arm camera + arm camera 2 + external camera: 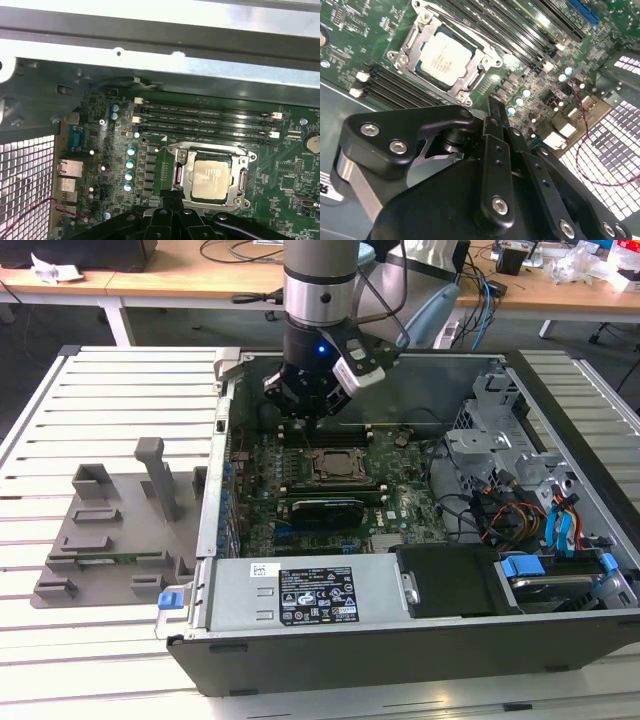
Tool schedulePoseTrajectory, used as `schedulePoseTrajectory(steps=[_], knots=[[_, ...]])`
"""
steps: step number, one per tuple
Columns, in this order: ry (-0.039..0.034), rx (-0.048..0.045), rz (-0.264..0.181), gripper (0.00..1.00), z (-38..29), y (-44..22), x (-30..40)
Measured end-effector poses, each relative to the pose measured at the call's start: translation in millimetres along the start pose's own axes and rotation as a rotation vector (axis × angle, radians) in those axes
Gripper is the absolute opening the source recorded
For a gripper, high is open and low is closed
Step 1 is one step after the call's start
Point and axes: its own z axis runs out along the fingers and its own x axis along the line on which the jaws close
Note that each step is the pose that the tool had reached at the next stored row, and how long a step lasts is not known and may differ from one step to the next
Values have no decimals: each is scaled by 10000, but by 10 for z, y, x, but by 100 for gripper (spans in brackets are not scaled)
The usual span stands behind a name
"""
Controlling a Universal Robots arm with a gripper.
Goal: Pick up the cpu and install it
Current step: 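Install the first cpu locking lever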
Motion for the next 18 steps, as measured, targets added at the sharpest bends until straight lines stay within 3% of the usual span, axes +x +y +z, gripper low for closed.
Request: schedulePoseTrajectory(steps=[5, 8, 13, 18], knots=[[1, 0, 1, 11, 3, 71, 136], [0, -4, -1, 11, 0, 198, 205], [0, -19, 2, 11, 21, 323, 219], [-1, -19, 3, 11, 25, 322, 180]])
